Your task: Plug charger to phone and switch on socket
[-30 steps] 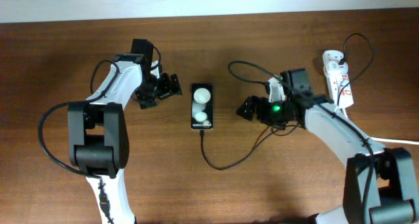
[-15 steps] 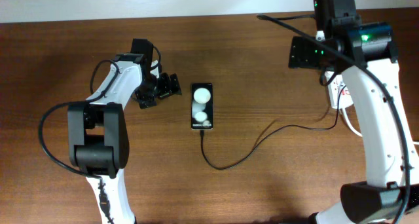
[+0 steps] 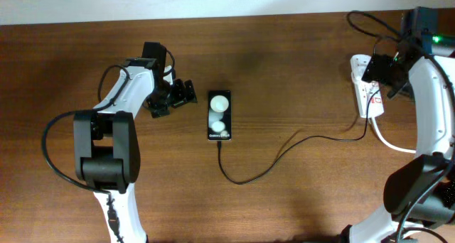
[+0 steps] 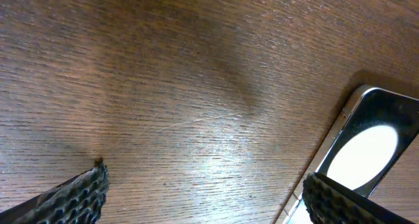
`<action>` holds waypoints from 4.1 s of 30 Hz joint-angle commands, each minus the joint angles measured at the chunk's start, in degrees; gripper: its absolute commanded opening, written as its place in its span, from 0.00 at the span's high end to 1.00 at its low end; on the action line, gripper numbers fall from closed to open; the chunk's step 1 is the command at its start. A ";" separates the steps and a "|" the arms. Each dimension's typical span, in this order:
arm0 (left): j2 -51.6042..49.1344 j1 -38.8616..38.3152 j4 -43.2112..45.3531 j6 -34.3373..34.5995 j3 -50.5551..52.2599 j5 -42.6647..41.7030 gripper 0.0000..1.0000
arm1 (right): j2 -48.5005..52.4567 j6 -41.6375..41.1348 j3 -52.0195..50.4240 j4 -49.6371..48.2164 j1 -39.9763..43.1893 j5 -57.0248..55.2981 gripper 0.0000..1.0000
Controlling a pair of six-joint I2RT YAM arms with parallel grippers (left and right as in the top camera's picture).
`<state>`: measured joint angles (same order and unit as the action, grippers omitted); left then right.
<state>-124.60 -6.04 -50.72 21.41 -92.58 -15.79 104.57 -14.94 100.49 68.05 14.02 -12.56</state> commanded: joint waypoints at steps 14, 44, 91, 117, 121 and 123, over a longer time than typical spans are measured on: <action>0.33 0.17 0.09 -0.90 0.26 0.63 0.01 | 13.60 -2.25 -3.85 -14.49 8.57 3.65 0.01; 0.33 0.17 0.09 -0.90 0.26 0.63 0.01 | 23.30 -9.53 -3.85 -24.46 9.25 7.23 0.01; 0.33 0.17 0.09 -0.90 0.26 0.63 0.01 | 21.05 2.54 9.03 -5.86 11.82 14.05 0.01; 0.33 0.17 0.09 -0.90 0.26 0.63 0.01 | 21.05 2.54 9.03 -5.86 11.82 14.05 0.01; 0.33 0.17 0.09 -0.90 0.26 0.63 0.01 | 21.05 2.51 9.03 -5.86 11.82 14.05 0.01; 0.33 0.17 0.09 -0.90 0.26 0.63 0.01 | 21.05 2.54 9.03 -5.86 11.82 14.08 0.01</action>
<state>-124.60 -6.04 -50.72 21.41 -92.58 -15.79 126.61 -12.88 108.60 62.19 25.58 1.61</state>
